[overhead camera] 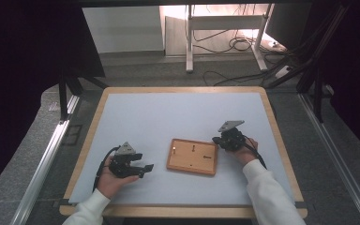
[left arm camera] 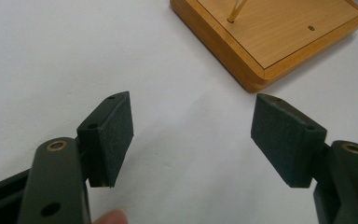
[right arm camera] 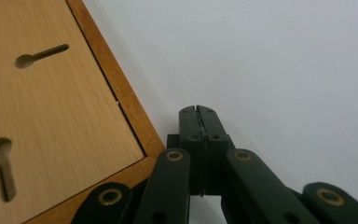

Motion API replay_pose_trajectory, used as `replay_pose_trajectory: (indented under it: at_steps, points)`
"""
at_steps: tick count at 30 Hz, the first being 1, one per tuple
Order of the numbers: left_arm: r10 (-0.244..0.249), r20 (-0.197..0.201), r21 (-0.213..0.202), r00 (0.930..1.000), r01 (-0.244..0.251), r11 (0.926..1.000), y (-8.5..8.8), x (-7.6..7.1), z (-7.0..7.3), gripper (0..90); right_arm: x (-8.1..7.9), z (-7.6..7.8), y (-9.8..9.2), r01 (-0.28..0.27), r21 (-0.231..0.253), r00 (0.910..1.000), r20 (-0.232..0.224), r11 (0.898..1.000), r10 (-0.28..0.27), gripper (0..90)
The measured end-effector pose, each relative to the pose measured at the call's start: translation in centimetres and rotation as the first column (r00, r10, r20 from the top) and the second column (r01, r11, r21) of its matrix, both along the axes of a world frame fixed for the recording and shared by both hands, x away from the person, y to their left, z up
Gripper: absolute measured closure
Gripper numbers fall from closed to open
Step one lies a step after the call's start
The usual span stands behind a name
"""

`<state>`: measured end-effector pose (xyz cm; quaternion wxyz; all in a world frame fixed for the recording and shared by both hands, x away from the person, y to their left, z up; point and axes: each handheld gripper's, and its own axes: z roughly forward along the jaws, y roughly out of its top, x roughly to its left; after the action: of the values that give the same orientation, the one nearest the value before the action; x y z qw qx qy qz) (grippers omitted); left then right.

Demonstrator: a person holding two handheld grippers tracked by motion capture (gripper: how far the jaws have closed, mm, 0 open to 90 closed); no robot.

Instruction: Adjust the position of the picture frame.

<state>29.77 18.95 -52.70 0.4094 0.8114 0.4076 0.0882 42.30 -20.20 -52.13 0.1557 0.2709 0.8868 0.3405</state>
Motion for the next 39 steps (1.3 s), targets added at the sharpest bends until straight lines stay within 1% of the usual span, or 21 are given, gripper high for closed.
replay_pose_trajectory:
  at_steps: [1,2,3,4,8,11,13,14,16,20,21,23,25,29,30,31,32,34,35,36,39]
  points:
    - [-0.001,0.0,0.001,1.0,0.001,1.0,0.0,0.0,0.0,29.4,-0.3,0.2,-0.4,-0.016,0.007,0.9999,0.002,1.0,0.016,90.0]
    - [-0.002,0.0,0.001,1.0,0.002,1.0,0.0,0.0,0.0,29.3,-0.6,0.2,-0.4,-0.03,0.014,0.9995,-0.008,0.999,0.03,90.0]
    - [-0.004,0.0,0.001,1.0,0.004,1.0,0.0,0.0,0.0,29.4,-0.9,0.2,-0.4,-0.03,0.001,0.9995,0.007,1.0,0.03,90.0]
    - [-0.004,0.0,0.001,1.0,0.004,1.0,0.0,0.0,0.0,29.3,-1.1,0.3,-0.4,-0.036,-0.013,0.9993,0.01,0.999,0.036,90.0]
    - [-0.004,0.002,0.002,1.0,0.004,1.0,-0.1,-0.1,0.1,29.3,-1.7,0.4,-0.4,-0.058,-0.017,0.9983,0.001,0.998,0.058,90.0]
    - [-0.004,0.002,0.003,1.0,0.004,1.0,-0.1,-0.1,0.1,29.3,-2.1,0.4,-0.4,-0.063,-0.022,0.998,-0.007,0.998,0.063,90.0]
    - [-0.005,0.0,0.002,1.0,0.005,1.0,-0.1,-0.1,0.0,29.2,-2.9,0.5,-0.4,-0.065,-0.025,0.9978,-0.012,0.998,0.065,90.0]
    - [-0.005,0.0,0.002,1.0,0.005,1.0,-0.1,-0.1,0.0,29.2,-2.9,0.5,-0.4,-0.065,-0.025,0.9978,-0.012,0.998,0.065,90.0]
    - [-0.007,-0.001,0.004,1.0,0.007,1.0,-0.1,-0.1,0.0,29.3,-3.6,0.5,-0.3,-0.061,-0.03,0.9981,-0.012,0.998,0.06,90.0]
    - [-0.011,0.0,0.009,0.9999,0.011,0.9999,-0.1,-0.2,0.0,29.3,-5.3,0.5,-0.2,-0.059,-0.033,0.9981,-0.019,0.998,0.059,90.0]
    - [-0.011,0.0,0.011,0.9999,0.011,0.9999,-0.2,-0.2,0.0,29.4,-6.3,0.5,-0.1,-0.052,-0.027,0.9983,-0.028,0.998,0.051,90.0]
    - [-0.012,-0.001,0.017,0.9999,0.012,0.9998,-0.1,-0.2,0.0,29.4,-6.7,0.5,-0.1,-0.044,-0.026,0.9986,-0.029,0.999,0.044,90.0]
    - [-0.011,-0.002,0.021,0.9999,0.011,0.9997,-0.1,-0.2,-0.1,29.6,-8.4,0.4,0.2,-0.03,-0.024,0.999,-0.035,0.999,0.029,90.0]
    - [-0.009,-0.003,0.025,1.0,0.01,0.9996,-0.3,-0.2,-0.1,30.4,-10.3,0.3,0.7,-0.031,-0.009,0.9985,-0.045,0.999,0.03,90.0]
    - [-0.009,-0.003,0.025,1.0,0.01,0.9996,-0.3,-0.2,-0.1,30.8,-10.7,0.3,0.9,-0.035,-0.008,0.9984,-0.044,0.999,0.035,90.0]
    - [-0.009,-0.003,0.028,1.0,0.01,0.9996,-0.3,-0.2,-0.2,30.8,-10.7,0.3,0.9,-0.035,-0.008,0.9984,-0.044,0.999,0.035,90.0]
    - [-0.008,-0.002,0.033,1.0,0.008,0.9994,-0.3,-0.2,-0.2,31.4,-11.5,0.3,1.3,-0.047,-0.009,0.9977,-0.05,0.999,0.046,90.0]
    - [-0.009,-0.002,0.035,1.0,0.009,0.9993,-0.2,-0.2,-0.2,32.2,-12.2,0.3,1.7,-0.06,-0.004,0.9965,-0.058,0.998,0.06,90.0]
    - [-0.009,-0.002,0.035,1.0,0.009,0.9993,-0.2,-0.2,-0.2,32.5,-12.2,0.3,1.7,-0.06,-0.004,0.9965,-0.058,0.998,0.06,90.0]
    - [-0.004,-0.003,0.032,1.0,0.004,0.9995,-0.2,-0.2,-0.2,32.8,-12.8,0.2,2.2,-0.078,-0.002,0.9952,-0.06,0.997,0.078,90.0]
    - [0.003,-0.002,0.038,1.0,-0.002,0.9993,-0.1,-0.3,-0.2,34.2,-13.3,0.2,2.8,-0.104,-0.004,0.9929,-0.058,0.995,0.104,90.0]
